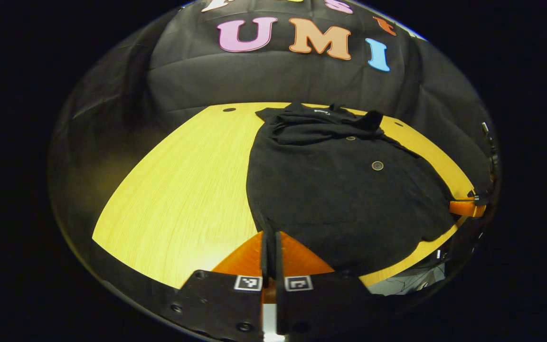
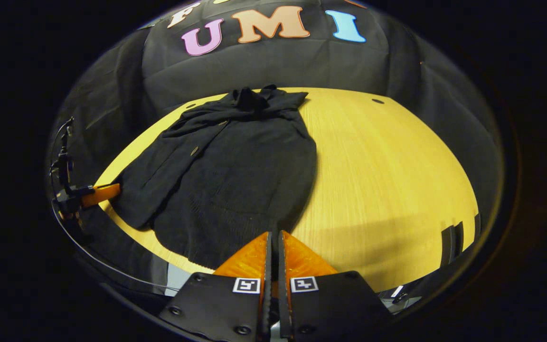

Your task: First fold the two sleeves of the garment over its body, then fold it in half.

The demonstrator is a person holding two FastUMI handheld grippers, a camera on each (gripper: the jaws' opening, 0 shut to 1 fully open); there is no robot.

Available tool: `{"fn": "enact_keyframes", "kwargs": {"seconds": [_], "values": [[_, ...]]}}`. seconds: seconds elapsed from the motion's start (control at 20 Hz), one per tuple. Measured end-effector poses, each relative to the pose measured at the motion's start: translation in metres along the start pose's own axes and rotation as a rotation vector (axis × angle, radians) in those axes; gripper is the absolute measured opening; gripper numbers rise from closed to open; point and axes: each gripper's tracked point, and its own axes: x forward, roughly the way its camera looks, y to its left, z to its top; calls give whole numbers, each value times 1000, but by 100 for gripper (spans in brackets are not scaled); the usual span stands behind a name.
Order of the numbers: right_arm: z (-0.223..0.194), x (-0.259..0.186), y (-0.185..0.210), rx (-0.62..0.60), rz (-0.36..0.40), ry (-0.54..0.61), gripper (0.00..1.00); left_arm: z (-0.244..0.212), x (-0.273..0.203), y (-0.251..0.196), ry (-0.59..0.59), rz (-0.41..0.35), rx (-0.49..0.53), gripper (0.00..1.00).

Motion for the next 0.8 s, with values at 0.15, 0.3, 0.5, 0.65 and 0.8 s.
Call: {"fn": "enact_keyframes", "kwargs": {"seconds": [0.15, 0.3, 0.5, 0.65, 0.8], "values": [[4, 4, 8, 49, 55, 12, 3, -2, -5, -3, 68, -34, -115, 0], [19, -12, 13, 92, 89, -73, 3, -6, -16, -3, 85, -66, -208, 0], [33, -31, 16, 133, 116, -108, 2, 2, -33, -14, 69, -76, -193, 0], [58, -46, 25, 127, 134, -176, 2, 32, -43, -17, 21, -85, -193, 0], [106, -66, 35, 115, 152, -271, 2, 74, -49, -13, -38, -88, -209, 0]]}}
